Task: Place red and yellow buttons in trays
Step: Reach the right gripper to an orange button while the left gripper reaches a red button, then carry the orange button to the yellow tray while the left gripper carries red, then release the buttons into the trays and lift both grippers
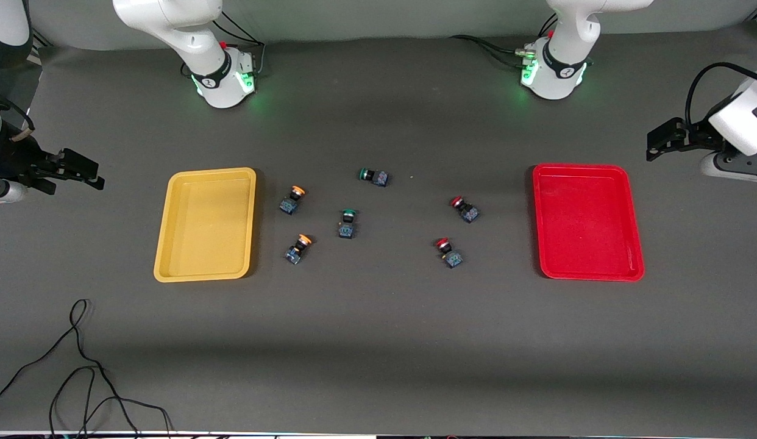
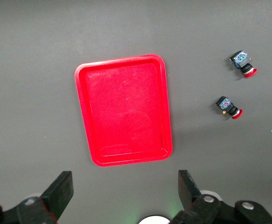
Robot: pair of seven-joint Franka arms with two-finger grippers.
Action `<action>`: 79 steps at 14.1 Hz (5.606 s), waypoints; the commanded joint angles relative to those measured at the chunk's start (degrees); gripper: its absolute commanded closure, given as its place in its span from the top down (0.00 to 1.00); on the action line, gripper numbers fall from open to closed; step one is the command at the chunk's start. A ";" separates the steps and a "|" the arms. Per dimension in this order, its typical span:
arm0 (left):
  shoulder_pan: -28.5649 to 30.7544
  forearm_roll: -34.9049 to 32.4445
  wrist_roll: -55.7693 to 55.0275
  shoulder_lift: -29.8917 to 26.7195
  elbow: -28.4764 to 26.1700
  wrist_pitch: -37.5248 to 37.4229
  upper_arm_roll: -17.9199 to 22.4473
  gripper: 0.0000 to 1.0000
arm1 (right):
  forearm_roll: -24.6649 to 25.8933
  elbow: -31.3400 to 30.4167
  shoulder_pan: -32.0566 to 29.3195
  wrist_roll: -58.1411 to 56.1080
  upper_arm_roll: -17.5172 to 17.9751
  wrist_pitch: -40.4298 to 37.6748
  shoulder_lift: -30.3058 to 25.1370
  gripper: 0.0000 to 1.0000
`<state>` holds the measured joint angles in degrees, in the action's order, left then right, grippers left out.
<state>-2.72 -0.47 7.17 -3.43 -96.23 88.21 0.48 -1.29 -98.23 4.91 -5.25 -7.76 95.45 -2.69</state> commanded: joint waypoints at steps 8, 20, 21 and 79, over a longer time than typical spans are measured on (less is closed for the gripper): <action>-0.79 -0.50 -3.73 -1.05 -1.33 0.04 0.05 1.00 | -5.21 -0.20 6.41 20.67 0.73 0.52 5.57 1.00; -8.25 4.07 -64.09 4.31 -9.15 13.91 -19.64 1.00 | -4.86 -29.71 19.88 44.61 3.53 36.70 10.15 1.00; -9.57 4.08 -67.34 4.83 -9.41 15.57 -19.64 1.00 | -4.86 -30.87 19.97 45.84 4.33 39.26 11.90 1.00; 7.06 -2.60 -38.74 24.96 -2.13 19.37 -17.79 0.99 | -5.04 -10.22 12.85 51.83 12.25 50.54 38.98 0.13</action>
<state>9.11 -3.58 -21.08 20.25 -100.94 108.57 -17.95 -5.65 -109.62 17.96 45.42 4.27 145.78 35.75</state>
